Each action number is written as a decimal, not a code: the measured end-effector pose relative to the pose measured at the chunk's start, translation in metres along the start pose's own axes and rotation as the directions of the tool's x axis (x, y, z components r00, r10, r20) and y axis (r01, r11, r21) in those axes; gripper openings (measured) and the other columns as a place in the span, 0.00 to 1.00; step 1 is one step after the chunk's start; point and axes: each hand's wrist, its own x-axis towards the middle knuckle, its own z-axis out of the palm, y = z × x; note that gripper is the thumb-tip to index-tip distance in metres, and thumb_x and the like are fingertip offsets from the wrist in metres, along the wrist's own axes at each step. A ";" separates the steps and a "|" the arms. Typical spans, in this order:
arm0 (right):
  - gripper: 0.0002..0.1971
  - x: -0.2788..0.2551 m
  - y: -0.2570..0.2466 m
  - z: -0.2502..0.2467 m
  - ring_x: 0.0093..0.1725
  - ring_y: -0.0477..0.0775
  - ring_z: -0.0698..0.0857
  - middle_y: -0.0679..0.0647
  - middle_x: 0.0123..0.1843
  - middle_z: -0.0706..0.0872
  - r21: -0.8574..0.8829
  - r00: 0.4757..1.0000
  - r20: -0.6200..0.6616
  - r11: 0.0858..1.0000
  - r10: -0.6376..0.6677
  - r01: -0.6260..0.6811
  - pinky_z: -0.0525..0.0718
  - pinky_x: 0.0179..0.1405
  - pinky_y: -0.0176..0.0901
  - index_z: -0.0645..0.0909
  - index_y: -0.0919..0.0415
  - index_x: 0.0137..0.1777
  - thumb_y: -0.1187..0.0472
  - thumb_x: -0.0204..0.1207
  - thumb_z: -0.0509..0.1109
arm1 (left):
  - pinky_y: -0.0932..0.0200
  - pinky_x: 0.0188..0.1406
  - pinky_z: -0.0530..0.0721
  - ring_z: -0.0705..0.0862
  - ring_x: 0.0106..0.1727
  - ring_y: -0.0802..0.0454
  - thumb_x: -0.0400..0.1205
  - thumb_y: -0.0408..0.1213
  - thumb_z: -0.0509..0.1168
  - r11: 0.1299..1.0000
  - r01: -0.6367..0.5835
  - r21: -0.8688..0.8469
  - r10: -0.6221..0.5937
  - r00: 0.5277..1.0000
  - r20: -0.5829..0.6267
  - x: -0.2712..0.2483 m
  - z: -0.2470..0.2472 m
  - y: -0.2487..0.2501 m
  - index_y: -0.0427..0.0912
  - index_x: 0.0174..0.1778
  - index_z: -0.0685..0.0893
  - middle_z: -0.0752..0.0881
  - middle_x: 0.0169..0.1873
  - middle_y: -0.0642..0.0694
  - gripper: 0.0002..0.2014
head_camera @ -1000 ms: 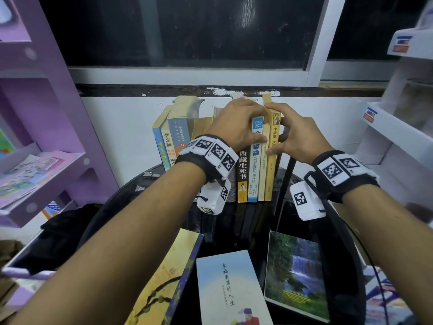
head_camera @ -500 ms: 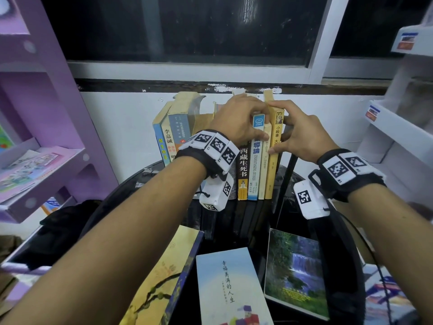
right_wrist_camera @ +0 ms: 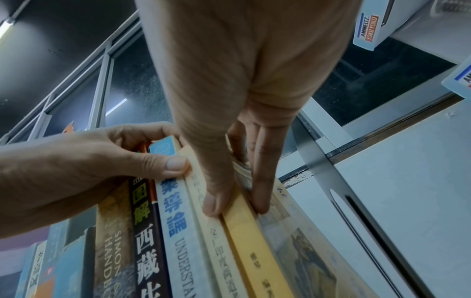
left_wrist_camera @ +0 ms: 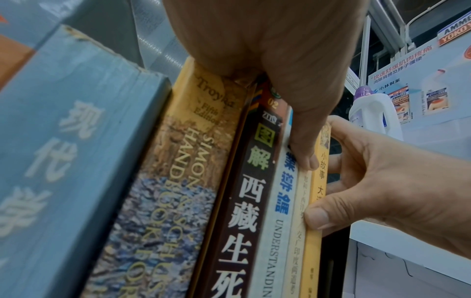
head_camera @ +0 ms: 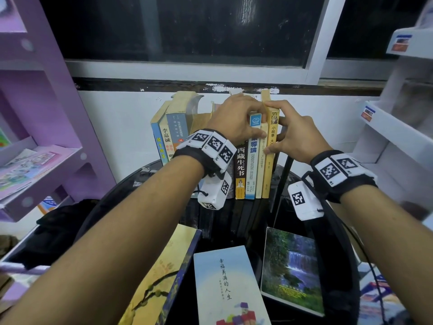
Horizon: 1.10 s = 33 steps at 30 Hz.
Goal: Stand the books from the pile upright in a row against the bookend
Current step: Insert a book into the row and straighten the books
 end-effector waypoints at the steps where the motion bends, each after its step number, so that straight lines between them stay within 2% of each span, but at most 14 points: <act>1: 0.50 0.000 0.000 0.000 0.41 0.47 0.90 0.58 0.63 0.84 0.002 1.000 0.003 1.000 0.002 -0.002 0.90 0.50 0.50 0.63 0.34 0.73 0.67 0.58 0.87 | 0.51 0.62 0.75 0.76 0.61 0.53 0.68 0.53 0.77 1.000 0.000 -0.001 0.000 1.000 -0.001 0.000 0.000 0.000 0.54 0.46 0.85 0.84 0.55 0.54 0.15; 7: 0.51 -0.001 0.000 0.002 0.44 0.48 0.90 0.59 0.64 0.83 0.001 1.000 0.009 1.000 0.013 -0.013 0.89 0.52 0.54 0.60 0.32 0.75 0.67 0.61 0.85 | 0.52 0.63 0.74 0.76 0.62 0.53 0.69 0.53 0.77 1.000 -0.002 0.005 0.002 1.000 0.007 0.000 0.000 0.000 0.54 0.47 0.84 0.84 0.56 0.54 0.15; 9: 0.50 -0.003 0.001 0.003 0.43 0.46 0.90 0.57 0.65 0.84 0.004 1.000 0.008 1.000 0.012 -0.012 0.90 0.48 0.46 0.59 0.34 0.77 0.68 0.63 0.83 | 0.50 0.64 0.75 0.76 0.62 0.53 0.68 0.52 0.77 1.000 -0.004 -0.001 0.004 1.000 0.003 -0.002 0.000 0.000 0.55 0.47 0.84 0.84 0.56 0.54 0.15; 11: 0.50 -0.004 0.001 0.003 0.41 0.41 0.88 0.54 0.65 0.84 0.002 1.000 0.002 1.000 0.019 -0.019 0.86 0.40 0.31 0.57 0.36 0.78 0.68 0.66 0.82 | 0.47 0.65 0.75 0.76 0.62 0.53 0.69 0.51 0.77 1.000 0.001 -0.011 0.000 1.000 0.006 -0.002 0.000 0.001 0.56 0.48 0.84 0.83 0.56 0.54 0.15; 13: 0.51 -0.007 0.000 0.003 0.39 0.39 0.87 0.54 0.67 0.83 0.004 0.999 -0.008 0.999 0.032 -0.032 0.83 0.34 0.26 0.55 0.37 0.80 0.68 0.66 0.81 | 0.47 0.66 0.74 0.75 0.64 0.53 0.69 0.50 0.77 1.000 0.005 -0.019 -0.005 1.000 0.023 -0.002 -0.001 0.001 0.55 0.51 0.84 0.82 0.58 0.53 0.16; 15: 0.51 -0.009 -0.001 0.003 0.40 0.38 0.86 0.54 0.69 0.82 0.015 0.999 -0.014 0.999 0.039 -0.039 0.84 0.33 0.27 0.53 0.37 0.81 0.67 0.68 0.80 | 0.48 0.68 0.74 0.74 0.67 0.52 0.70 0.49 0.77 1.000 0.013 -0.023 -0.012 0.999 0.038 -0.002 -0.003 0.002 0.55 0.55 0.83 0.80 0.62 0.51 0.19; 18: 0.50 -0.015 -0.003 0.003 0.49 0.42 0.87 0.54 0.71 0.81 0.058 0.999 -0.010 0.997 0.043 -0.043 0.88 0.41 0.36 0.51 0.37 0.82 0.67 0.71 0.78 | 0.49 0.69 0.75 0.74 0.68 0.51 0.71 0.46 0.77 0.999 0.027 -0.040 -0.026 0.999 0.036 -0.004 -0.005 0.002 0.55 0.61 0.82 0.78 0.66 0.50 0.22; 22: 0.49 -0.022 -0.006 0.001 0.54 0.43 0.84 0.55 0.73 0.80 0.085 0.998 0.001 0.995 0.058 -0.058 0.88 0.48 0.43 0.49 0.40 0.83 0.67 0.73 0.77 | 0.44 0.70 0.75 0.73 0.71 0.51 0.73 0.46 0.75 0.998 0.045 -0.032 -0.043 0.998 0.038 -0.012 -0.009 0.004 0.53 0.66 0.79 0.77 0.70 0.50 0.24; 24: 0.48 -0.025 -0.008 0.001 0.54 0.43 0.84 0.55 0.74 0.79 0.088 0.998 0.006 0.994 0.069 -0.069 0.87 0.45 0.39 0.48 0.41 0.83 0.66 0.74 0.76 | 0.46 0.73 0.73 0.71 0.74 0.51 0.75 0.45 0.74 0.998 0.055 -0.034 -0.054 0.998 0.035 -0.018 -0.012 0.006 0.52 0.70 0.77 0.74 0.74 0.49 0.27; 26: 0.47 -0.030 -0.010 0.001 0.52 0.44 0.85 0.54 0.74 0.79 0.109 0.998 0.006 0.992 0.069 -0.069 0.85 0.37 0.30 0.49 0.41 0.83 0.65 0.75 0.75 | 0.50 0.74 0.70 0.68 0.77 0.51 0.76 0.45 0.73 0.998 0.056 -0.022 -0.055 0.998 0.042 -0.026 -0.015 0.008 0.52 0.73 0.74 0.69 0.78 0.50 0.28; 28: 0.45 -0.036 -0.013 0.000 0.50 0.43 0.85 0.54 0.74 0.79 0.118 0.998 0.003 0.991 0.062 -0.062 0.83 0.32 0.25 0.49 0.40 0.83 0.65 0.76 0.74 | 0.50 0.75 0.67 0.64 0.80 0.52 0.77 0.46 0.72 0.998 0.060 0.008 -0.060 0.997 0.051 -0.035 -0.018 0.011 0.53 0.75 0.72 0.66 0.80 0.51 0.30; 33: 0.43 -0.056 -0.021 0.001 0.47 0.44 0.86 0.52 0.77 0.76 0.115 0.996 0.024 0.990 0.082 -0.084 0.83 0.40 0.31 0.50 0.39 0.83 0.63 0.77 0.73 | 0.47 0.77 0.64 0.61 0.81 0.50 0.77 0.47 0.72 0.996 0.077 0.049 -0.079 0.996 0.047 -0.057 -0.025 0.016 0.55 0.77 0.70 0.63 0.82 0.51 0.32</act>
